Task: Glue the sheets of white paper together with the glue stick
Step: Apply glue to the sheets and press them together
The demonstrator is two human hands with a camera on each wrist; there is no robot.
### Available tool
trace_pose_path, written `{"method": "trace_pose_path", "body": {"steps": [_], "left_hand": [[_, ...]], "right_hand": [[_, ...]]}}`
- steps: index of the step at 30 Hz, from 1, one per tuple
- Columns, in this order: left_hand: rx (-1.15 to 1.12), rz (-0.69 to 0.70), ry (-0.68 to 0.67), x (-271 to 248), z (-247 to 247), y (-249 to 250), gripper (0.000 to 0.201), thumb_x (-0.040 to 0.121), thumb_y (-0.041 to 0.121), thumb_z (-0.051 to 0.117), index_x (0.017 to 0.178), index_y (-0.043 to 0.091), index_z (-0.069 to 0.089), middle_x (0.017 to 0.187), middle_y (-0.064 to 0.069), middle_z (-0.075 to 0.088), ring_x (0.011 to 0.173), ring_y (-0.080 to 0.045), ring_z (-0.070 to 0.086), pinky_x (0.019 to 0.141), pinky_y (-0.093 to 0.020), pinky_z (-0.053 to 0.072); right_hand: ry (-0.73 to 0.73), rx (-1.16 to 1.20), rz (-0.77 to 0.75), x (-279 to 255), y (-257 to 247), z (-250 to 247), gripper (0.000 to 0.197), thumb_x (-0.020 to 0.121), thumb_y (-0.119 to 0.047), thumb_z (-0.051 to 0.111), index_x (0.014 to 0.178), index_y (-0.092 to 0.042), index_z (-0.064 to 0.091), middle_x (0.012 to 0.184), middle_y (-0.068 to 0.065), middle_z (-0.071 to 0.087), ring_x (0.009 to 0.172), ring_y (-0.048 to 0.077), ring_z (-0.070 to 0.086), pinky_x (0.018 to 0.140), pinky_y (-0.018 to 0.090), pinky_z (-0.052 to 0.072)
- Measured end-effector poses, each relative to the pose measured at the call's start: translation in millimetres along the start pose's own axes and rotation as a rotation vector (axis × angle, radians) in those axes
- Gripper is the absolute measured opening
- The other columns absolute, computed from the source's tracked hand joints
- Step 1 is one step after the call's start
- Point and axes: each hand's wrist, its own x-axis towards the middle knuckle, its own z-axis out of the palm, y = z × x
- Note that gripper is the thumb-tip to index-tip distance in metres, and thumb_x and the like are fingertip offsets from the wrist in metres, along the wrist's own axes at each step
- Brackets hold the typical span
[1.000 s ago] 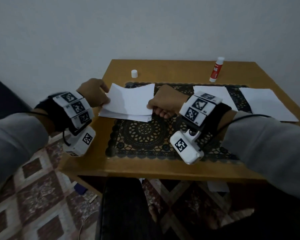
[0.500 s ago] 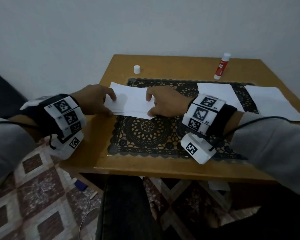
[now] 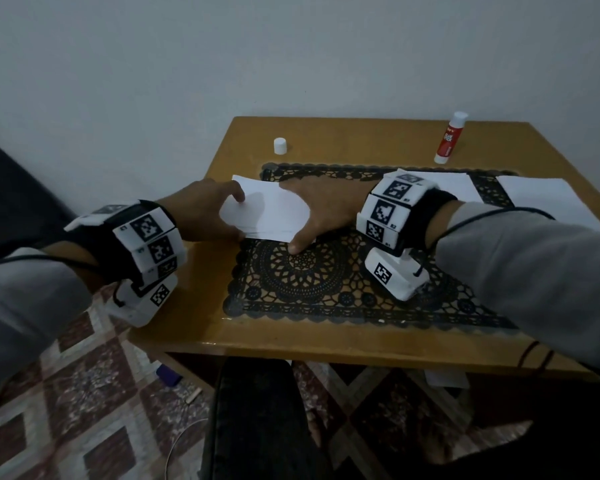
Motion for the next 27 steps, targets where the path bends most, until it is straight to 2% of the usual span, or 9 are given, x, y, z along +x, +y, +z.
{"method": "trace_pose_path", "body": {"steps": [1,3,8,12,16,19,22,24,27], "left_hand": [[-0.001,-0.002,0.002,0.8,0.1,0.5,0.066,0.077,0.039,0.074,0.133,0.021,0.043,0.123,-0.014,0.049,0.095,-0.022,0.044,0.083,-0.033,0.041],[0.002,-0.005,0.002,1.9,-0.7,1.7,0.067,0.077,0.039,0.075,0.134,0.022,0.043,0.124,-0.014,0.049,0.096,-0.022,0.043,0.086,-0.036,0.042],[0.018,0.0,0.014,-0.2,0.1,2.6,0.067,0.079,0.04,0.073,0.135,0.022,0.042,0.121,-0.013,0.052,0.092,-0.02,0.042,0.083,-0.033,0.04],[0.036,0.019,0.035,-1.5,1.1,5.9,0.054,0.081,0.038,0.071,0.128,0.021,0.05,0.113,-0.011,0.054,0.089,-0.019,0.042,0.077,-0.029,0.036],[0.051,0.018,0.024,-1.7,0.2,8.6,0.048,0.082,0.037,0.071,0.123,0.021,0.053,0.11,-0.009,0.053,0.089,-0.019,0.042,0.076,-0.029,0.035],[0.06,0.001,-0.006,-2.6,-1.7,9.4,0.053,0.079,0.046,0.07,0.123,0.025,0.049,0.108,-0.007,0.045,0.092,-0.021,0.044,0.079,-0.031,0.039],[0.061,0.025,0.107,-3.3,-5.9,16.3,0.049,0.08,0.047,0.068,0.119,0.023,0.05,0.121,-0.013,0.043,0.104,-0.029,0.046,0.088,-0.037,0.04],[0.004,0.119,0.231,-1.4,-11.5,32.4,0.042,0.082,0.038,0.068,0.116,0.018,0.054,0.117,-0.014,0.045,0.105,-0.031,0.047,0.087,-0.037,0.04],[-0.086,0.292,0.328,4.3,-20.4,73.1,0.028,0.084,0.024,0.066,0.109,0.014,0.06,0.106,-0.009,0.05,0.098,-0.027,0.052,0.082,-0.032,0.039]], "right_hand": [[0.019,-0.046,-0.001,0.2,-0.4,0.0,0.118,0.063,-0.064,0.078,0.152,-0.017,0.016,0.148,0.01,0.036,0.133,0.027,0.037,0.109,0.043,0.035],[0.065,-0.083,-0.013,-2.6,-2.5,-1.5,0.113,0.067,-0.058,0.079,0.152,-0.014,0.018,0.142,0.013,0.039,0.129,0.029,0.04,0.105,0.043,0.038],[0.106,-0.024,-0.002,-3.6,-1.4,-2.5,0.102,0.07,-0.055,0.078,0.148,-0.012,0.028,0.137,0.011,0.047,0.122,0.027,0.046,0.096,0.035,0.041],[0.109,-0.025,0.009,-4.9,3.3,-1.7,0.098,0.074,-0.053,0.075,0.149,-0.012,0.027,0.145,0.01,0.042,0.129,0.026,0.043,0.104,0.037,0.038],[0.117,0.003,-0.025,-11.6,3.9,1.3,0.093,0.08,-0.051,0.072,0.149,-0.011,0.024,0.147,0.01,0.04,0.13,0.027,0.041,0.105,0.037,0.036],[0.225,0.136,-0.027,-34.1,13.7,-3.9,0.09,0.082,-0.052,0.068,0.15,-0.014,0.021,0.151,0.008,0.036,0.133,0.025,0.04,0.107,0.039,0.036],[0.326,0.06,0.048,-68.4,46.1,-7.4,0.061,0.086,-0.047,0.066,0.134,-0.016,0.046,0.134,0.007,0.054,0.118,0.025,0.052,0.096,0.039,0.044],[0.382,0.021,0.128,-95.1,76.3,-6.1,0.039,0.088,-0.038,0.065,0.119,-0.014,0.059,0.122,0.007,0.061,0.109,0.024,0.056,0.09,0.037,0.046],[0.458,0.028,0.275,-132.4,121.6,-5.7,0.031,0.089,-0.029,0.066,0.114,-0.012,0.062,0.113,0.006,0.063,0.101,0.023,0.056,0.082,0.032,0.043]]}}
